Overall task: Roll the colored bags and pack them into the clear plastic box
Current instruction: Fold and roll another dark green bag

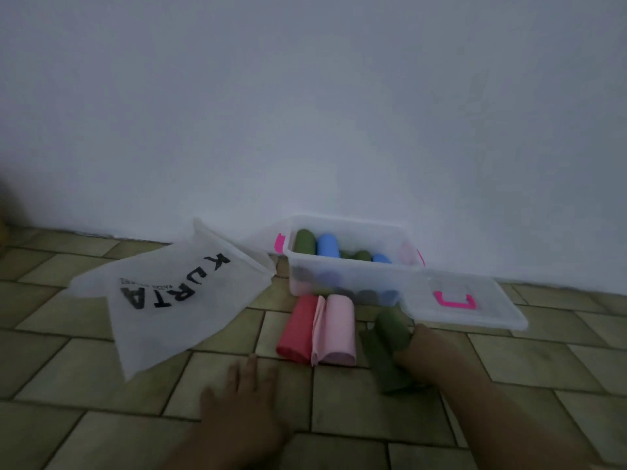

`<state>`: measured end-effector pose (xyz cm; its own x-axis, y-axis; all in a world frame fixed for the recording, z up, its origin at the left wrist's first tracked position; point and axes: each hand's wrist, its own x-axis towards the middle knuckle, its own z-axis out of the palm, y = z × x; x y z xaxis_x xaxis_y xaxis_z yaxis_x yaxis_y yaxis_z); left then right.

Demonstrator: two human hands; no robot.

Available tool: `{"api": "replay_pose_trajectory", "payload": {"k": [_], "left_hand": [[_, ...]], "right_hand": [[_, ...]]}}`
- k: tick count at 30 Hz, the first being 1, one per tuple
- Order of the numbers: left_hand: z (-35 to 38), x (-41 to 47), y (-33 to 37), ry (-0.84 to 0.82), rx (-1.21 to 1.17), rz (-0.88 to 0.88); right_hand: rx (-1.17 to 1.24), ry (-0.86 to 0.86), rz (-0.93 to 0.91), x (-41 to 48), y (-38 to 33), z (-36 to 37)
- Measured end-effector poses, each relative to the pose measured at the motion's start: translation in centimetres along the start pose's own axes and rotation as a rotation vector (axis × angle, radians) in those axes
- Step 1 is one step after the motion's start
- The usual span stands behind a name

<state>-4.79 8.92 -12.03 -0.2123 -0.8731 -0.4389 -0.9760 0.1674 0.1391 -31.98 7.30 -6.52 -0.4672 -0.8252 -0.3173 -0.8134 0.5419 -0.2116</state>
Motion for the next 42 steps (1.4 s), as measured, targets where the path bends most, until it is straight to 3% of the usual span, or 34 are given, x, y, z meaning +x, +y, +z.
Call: {"api": "replay_pose_trajectory", "payload": {"k": [4, 8, 12, 14, 15, 17, 18, 20, 22, 26, 30, 34, 42], "left_hand": [[0.5, 0.5, -0.8, 0.011, -0.042, 0.000], [0.5, -0.1, -0.8, 0.062, -0.117, -0.010], [-0.5, -1.5, -0.6, 0.218, -0.289, 0.031], [-1.2, -2.7, -0.3, 0.282, -0.692, 0.049], [-1.6, -3.6, 0.0, 0.195, -1.007, 0.055], [-2.5, -5.0, 0.8, -0.179, -1.598, 0.074], [-2.7, -5.1, 1.0, -0.270, -1.763, 0.064], [-2.9, -5.0, 1.0, -0.253, -1.896, 0.016], [-2.6, -4.8, 0.7, -0.114, -1.728, -0.044], [-1.1, -4.4, -0.8, 0.092, -0.937, 0.003], [-2.0, -2.9, -1.1, 0.210, -0.647, 0.000], [-2.8, -0.8, -0.6, 0.200, -0.289, -0.049], [-2.1, 0.6, -0.3, 0.256, -0.212, -0.082]], "right_hand": [[-0.040, -0.083, -0.024, -3.4, -0.6, 2.6], [0.121, -0.225, -0.055, -5.7, -1.0, 3.0], [0.159, -0.231, -0.171, -7.7, -2.0, 1.9], [0.103, -0.057, -0.269, -8.6, -2.7, 2.4], [0.062, 0.075, -0.341, -9.1, -3.2, 3.0], [-0.075, 0.326, -0.534, -10.1, -4.0, 4.4], [-0.138, 0.405, -0.635, -10.6, -4.4, 5.3], [-0.201, 0.458, -0.783, -11.3, -4.7, 6.9], [-0.245, 0.385, -0.826, -11.7, -4.3, 8.2], [-0.254, 0.192, -0.808, -12.1, -2.3, 9.8], [-0.096, 0.102, -0.663, -13.5, -2.2, 10.1], [0.004, 0.105, -0.483, -14.8, -4.9, 11.5], [-0.136, 0.119, -0.519, -14.3, -6.4, 10.2]]}}
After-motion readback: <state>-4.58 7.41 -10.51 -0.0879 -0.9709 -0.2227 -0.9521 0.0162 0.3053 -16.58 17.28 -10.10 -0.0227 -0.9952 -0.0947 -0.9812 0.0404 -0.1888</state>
